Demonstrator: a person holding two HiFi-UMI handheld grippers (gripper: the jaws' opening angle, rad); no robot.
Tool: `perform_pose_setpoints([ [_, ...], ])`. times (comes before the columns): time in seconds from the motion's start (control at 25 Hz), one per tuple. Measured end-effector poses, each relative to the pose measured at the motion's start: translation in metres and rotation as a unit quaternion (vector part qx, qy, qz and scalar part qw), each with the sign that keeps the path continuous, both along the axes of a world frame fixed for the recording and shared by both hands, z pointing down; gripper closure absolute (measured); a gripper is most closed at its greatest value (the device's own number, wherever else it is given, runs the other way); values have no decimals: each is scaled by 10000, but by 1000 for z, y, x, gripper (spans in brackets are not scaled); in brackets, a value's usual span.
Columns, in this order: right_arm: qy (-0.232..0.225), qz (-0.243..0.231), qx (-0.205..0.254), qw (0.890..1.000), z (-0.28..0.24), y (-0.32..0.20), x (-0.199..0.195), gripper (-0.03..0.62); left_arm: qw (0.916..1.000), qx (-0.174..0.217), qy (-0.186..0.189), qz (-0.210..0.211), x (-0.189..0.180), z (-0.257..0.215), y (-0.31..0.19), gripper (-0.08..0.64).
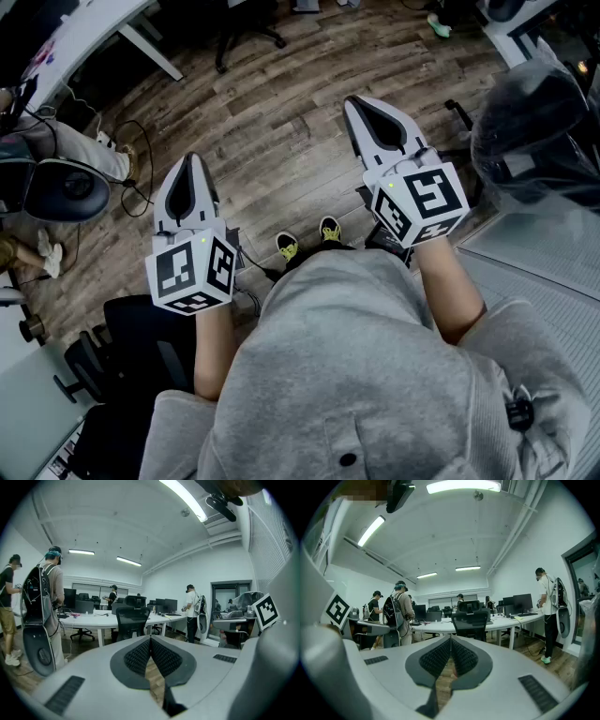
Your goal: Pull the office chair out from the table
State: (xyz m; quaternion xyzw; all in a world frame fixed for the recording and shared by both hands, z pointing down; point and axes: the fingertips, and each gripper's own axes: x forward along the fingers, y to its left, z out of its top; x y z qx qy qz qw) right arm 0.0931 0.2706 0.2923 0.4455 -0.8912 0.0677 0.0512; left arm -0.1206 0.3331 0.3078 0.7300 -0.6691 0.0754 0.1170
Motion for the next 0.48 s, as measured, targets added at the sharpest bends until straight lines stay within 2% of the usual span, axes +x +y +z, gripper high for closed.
perform_pose_setpoints([
  [0.28, -82, 22, -3, 10000, 1, -8, 34, 563, 9999, 108, -27, 86, 40, -13, -12, 549],
  [0.48, -423, -139, -30, 9990, -1, -15, 55, 563, 9997, 167, -156, 87, 64, -21, -20, 549],
])
